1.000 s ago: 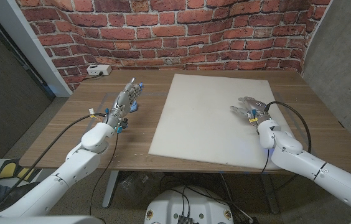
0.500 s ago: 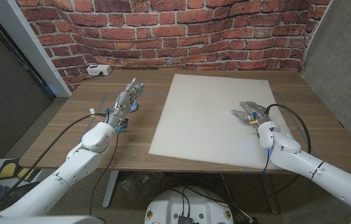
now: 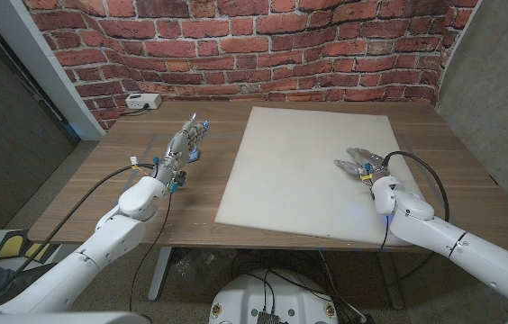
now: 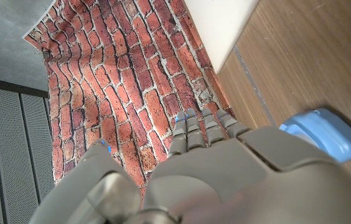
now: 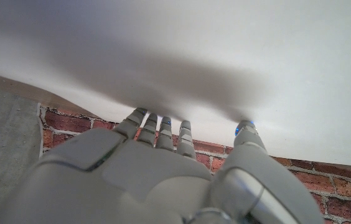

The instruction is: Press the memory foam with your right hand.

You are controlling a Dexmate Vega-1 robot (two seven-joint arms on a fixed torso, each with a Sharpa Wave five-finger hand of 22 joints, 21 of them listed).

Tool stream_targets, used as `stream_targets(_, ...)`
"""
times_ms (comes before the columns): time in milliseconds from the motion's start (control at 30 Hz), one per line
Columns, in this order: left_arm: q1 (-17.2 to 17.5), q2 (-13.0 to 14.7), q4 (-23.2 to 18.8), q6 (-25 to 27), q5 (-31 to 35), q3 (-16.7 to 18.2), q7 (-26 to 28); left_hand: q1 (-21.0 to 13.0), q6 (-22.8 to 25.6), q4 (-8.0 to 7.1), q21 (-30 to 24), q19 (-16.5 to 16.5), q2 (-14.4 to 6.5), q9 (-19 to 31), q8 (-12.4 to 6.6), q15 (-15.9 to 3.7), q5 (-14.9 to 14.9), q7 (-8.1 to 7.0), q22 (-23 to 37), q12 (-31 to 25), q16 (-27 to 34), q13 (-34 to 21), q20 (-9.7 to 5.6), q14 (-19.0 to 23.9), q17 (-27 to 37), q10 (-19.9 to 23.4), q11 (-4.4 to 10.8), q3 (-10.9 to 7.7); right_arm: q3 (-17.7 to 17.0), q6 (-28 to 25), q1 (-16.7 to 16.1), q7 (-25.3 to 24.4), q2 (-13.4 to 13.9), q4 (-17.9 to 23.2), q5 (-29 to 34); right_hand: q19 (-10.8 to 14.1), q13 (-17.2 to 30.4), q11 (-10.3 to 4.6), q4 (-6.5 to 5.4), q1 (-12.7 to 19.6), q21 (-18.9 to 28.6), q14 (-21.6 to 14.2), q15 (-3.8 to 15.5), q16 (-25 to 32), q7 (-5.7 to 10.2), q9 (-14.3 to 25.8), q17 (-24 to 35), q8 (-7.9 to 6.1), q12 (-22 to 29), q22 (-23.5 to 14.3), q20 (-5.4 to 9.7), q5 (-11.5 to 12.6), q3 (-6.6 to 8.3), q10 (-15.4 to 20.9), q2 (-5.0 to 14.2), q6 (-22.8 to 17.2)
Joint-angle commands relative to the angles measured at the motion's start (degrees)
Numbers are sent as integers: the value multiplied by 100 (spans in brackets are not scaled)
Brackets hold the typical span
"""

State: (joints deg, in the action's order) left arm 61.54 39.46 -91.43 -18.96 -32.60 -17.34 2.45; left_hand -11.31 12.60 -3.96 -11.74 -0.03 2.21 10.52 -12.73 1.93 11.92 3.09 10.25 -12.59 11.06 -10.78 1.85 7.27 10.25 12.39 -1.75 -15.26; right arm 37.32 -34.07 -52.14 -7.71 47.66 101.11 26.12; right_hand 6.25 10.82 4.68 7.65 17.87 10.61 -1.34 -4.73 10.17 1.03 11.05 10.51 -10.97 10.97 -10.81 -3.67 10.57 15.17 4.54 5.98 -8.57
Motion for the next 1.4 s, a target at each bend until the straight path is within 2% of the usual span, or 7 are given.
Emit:
stream_targets(33,-22,8,19,25,-25,-9,-32,-47,50,1,-4,9,24,31,9,-8,0,14,18,8,1,-25,51,46,16,73,-1,13,79,-142,50,142,41,-18,-166,40,28,12,-37,-30,40,-36,-20,40,17,31,25,-12,38,-20,-31,-11,15,-11,-6,-32)
stream_targets(300,-27,0,38,38,-40,-18,-42,-51,55,0,-4,7,18,32,18,-15,-3,13,19,13,-3,-26,53,48,16,78,-7,20,177,-234,160,351,74,-61,-245,147,29,6,-32,-41,105,-184,39,91,46,36,15,-95,149,-18,-64,-6,10,212,-16,-234)
stream_targets(533,-27,0,39,45,-38,-23,-39,-54,60,-1,-4,7,14,32,25,-11,-6,6,19,21,-7,-26,55,48,17,76,5,26,291,-336,332,642,86,-128,-316,491,27,0,-17,-39,240,-403,84,133,69,40,3,-133,229,-17,37,-3,12,417,-33,-378)
stream_targets(567,-26,2,35,45,-31,-22,-34,-55,60,-1,-4,6,14,32,26,-9,-6,7,19,20,-8,-26,54,47,17,79,-4,27,311,-330,355,679,94,-140,-323,623,27,2,-10,-26,286,-454,80,137,68,40,0,-139,242,-16,56,1,23,456,-22,-409)
stream_targets(933,-5,38,-28,85,-19,-7,-2,-60,68,-2,-3,3,6,33,36,-14,-9,7,20,29,-12,-27,62,48,17,80,11,36,449,-415,508,912,51,-297,-465,986,26,21,96,188,392,-704,113,153,42,41,-19,-167,285,-7,72,32,139,600,41,-558)
stream_targets(1400,14,26,-36,121,-39,-28,0,-67,73,-4,-1,-4,-1,34,48,-19,-13,0,20,37,-15,-28,92,52,18,83,3,48,700,-627,654,1186,51,-459,-525,1078,26,18,166,378,387,-796,107,114,62,42,-24,-298,307,0,114,31,211,701,15,-1003)
